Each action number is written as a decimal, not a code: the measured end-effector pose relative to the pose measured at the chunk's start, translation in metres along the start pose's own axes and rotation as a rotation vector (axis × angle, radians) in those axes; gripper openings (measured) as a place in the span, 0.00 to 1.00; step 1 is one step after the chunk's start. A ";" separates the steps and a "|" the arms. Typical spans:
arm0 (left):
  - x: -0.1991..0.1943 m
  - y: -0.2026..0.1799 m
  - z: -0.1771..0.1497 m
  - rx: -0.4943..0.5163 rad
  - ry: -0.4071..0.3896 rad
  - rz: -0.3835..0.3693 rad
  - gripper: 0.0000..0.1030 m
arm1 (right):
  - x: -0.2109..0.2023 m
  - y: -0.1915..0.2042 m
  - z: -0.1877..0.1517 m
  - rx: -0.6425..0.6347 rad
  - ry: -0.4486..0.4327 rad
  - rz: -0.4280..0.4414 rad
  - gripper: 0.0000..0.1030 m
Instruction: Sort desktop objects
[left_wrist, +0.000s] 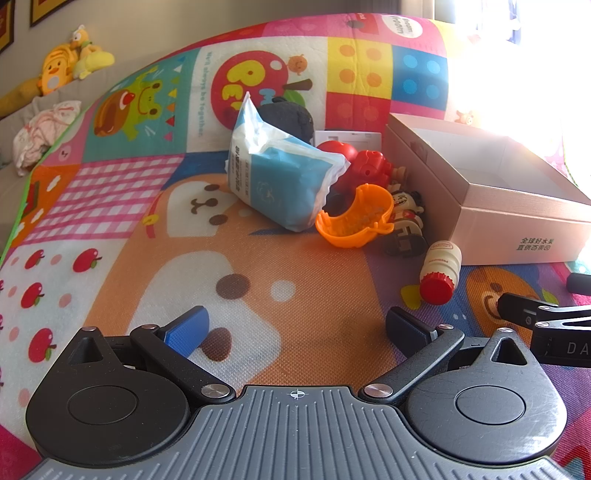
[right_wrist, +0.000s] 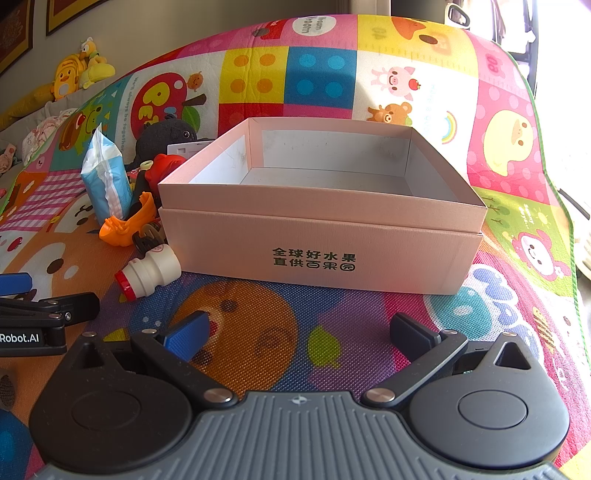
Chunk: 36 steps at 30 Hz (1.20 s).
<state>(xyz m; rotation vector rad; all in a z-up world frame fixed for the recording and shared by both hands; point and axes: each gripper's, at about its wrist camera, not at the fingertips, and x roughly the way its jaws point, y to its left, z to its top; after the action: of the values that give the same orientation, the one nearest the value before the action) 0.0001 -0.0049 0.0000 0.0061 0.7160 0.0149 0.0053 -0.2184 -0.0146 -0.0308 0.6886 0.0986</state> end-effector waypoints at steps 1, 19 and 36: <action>0.000 0.000 0.000 0.000 0.000 0.000 1.00 | 0.000 0.000 0.000 0.000 0.000 0.000 1.00; 0.000 0.000 0.000 0.000 0.000 0.001 1.00 | 0.000 0.000 0.000 0.000 0.000 0.000 1.00; -0.001 0.005 -0.002 -0.002 0.001 -0.003 1.00 | 0.000 0.001 -0.001 0.001 0.000 -0.001 1.00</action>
<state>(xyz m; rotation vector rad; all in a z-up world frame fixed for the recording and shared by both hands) -0.0020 0.0000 -0.0008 0.0035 0.7173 0.0127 0.0050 -0.2173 -0.0152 -0.0305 0.6885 0.0976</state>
